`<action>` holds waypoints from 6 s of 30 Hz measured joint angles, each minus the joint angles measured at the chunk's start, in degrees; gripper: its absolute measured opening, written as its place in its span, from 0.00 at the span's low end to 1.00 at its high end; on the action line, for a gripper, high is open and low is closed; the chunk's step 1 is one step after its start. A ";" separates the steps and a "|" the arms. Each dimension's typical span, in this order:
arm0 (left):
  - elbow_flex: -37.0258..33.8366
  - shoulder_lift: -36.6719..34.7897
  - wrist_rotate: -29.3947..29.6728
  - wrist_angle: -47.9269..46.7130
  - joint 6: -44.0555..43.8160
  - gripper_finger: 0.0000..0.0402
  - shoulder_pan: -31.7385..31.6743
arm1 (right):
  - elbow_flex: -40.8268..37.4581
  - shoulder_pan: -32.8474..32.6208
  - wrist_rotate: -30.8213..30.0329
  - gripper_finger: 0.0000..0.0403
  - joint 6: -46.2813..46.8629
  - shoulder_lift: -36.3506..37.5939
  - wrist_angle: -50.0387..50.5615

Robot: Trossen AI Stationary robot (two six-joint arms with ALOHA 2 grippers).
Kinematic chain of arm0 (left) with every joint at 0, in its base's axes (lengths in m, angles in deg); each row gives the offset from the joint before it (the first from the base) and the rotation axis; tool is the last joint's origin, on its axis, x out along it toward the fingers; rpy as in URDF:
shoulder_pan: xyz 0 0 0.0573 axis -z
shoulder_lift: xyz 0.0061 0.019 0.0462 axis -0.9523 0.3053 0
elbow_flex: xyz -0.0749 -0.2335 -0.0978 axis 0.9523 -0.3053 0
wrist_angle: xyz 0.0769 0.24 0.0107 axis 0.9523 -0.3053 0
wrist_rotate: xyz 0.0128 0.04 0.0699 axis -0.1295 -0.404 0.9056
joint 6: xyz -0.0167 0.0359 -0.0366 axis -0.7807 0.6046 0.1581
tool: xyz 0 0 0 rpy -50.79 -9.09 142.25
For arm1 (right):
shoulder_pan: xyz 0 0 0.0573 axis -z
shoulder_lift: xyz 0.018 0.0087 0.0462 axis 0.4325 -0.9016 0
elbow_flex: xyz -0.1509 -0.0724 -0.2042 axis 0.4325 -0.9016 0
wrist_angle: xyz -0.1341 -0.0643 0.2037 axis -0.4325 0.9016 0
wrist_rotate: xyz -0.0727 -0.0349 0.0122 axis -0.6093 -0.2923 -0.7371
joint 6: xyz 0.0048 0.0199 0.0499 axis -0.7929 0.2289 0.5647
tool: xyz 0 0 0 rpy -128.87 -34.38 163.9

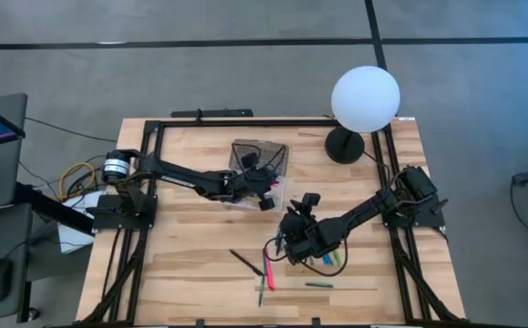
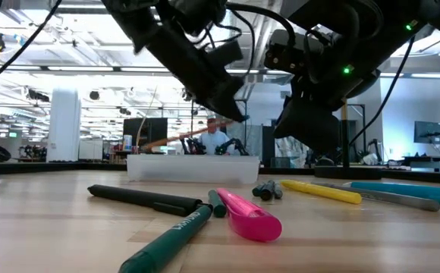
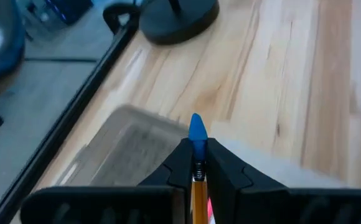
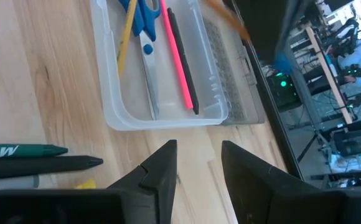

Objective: Pick & place school supplies into a supply box
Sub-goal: Put the orange pencil into the gray supply box, then put the green pen into the gray supply box

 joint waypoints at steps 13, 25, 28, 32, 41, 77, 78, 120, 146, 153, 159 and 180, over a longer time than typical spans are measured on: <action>0.05 3.50 -2.35 0.29 1.66 0.12 -0.24 | -0.03 -0.33 0.00 0.30 1.35 0.00 1.53; 0.07 3.50 -4.37 -0.70 1.90 0.35 -0.21 | -0.03 -0.35 0.02 0.30 1.88 0.00 1.60; 0.07 3.50 -4.26 -2.43 1.90 0.37 -0.21 | -0.03 -0.35 0.02 0.30 1.89 0.00 1.69; 1.40 1.92 -3.01 -8.54 1.92 0.37 0.17 | 0.00 -0.76 -0.04 0.30 3.65 0.11 4.81; 3.79 -8.81 -2.53 -29.57 0.39 0.37 6.92 | 0.04 -4.60 11.37 0.30 30.93 7.20 26.89; -7.12 -15.15 10.96 -31.88 -14.64 0.37 28.69 | -0.01 -17.94 36.58 0.30 67.40 1.36 28.94; -7.12 -15.14 10.96 -31.89 -14.91 0.37 28.69 | 0.00 -17.98 36.55 0.30 67.40 1.02 28.79; -7.12 -15.10 7.47 -31.91 -19.04 0.37 29.56 | -9.23 -20.20 38.19 0.06 65.75 3.48 15.66; -7.12 -14.64 10.10 -38.78 -28.48 0.37 26.45 | -9.17 -12.55 24.38 0.02 54.21 3.61 27.43; -8.81 -14.64 15.35 -45.27 -34.29 0.37 26.58 | -3.29 -5.55 14.24 0.02 36.83 3.61 26.67; -14.19 -14.66 16.93 -39.44 -36.60 0.37 29.28 | 2.49 2.54 9.40 0.02 17.43 3.68 22.03; -17.24 -14.72 25.71 -38.07 -46.06 0.37 39.55 | 4.87 23.68 38.22 0.02 -26.02 3.67 -23.17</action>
